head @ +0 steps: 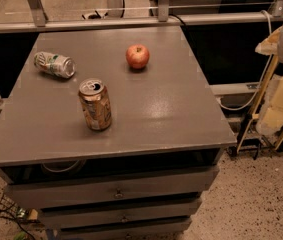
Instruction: Pick orange can
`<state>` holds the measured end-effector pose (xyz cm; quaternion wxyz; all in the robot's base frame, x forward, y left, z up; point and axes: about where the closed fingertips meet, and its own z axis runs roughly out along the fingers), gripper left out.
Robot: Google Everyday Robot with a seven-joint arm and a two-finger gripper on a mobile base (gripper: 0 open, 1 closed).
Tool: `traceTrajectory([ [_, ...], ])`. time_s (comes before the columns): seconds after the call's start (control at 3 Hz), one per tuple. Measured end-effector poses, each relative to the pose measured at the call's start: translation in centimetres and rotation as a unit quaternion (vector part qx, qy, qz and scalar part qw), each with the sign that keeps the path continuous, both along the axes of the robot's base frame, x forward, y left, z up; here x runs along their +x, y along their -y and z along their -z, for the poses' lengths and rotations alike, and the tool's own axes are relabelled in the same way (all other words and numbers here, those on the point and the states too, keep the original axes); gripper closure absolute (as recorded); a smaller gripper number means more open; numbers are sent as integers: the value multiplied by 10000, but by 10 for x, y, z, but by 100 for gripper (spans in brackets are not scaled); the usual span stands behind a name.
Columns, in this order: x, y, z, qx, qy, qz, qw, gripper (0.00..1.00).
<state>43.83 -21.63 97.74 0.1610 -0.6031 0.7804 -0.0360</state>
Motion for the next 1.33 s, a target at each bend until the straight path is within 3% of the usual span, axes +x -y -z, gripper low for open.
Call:
traceTrajectory([
  [0.67,7,-9,2,126,39,16,9999,0],
  [1.0,29,-52,17,507,24,-133,9986,0],
  [1.33,50,-111,38,1137,-16,-528,9921,0],
])
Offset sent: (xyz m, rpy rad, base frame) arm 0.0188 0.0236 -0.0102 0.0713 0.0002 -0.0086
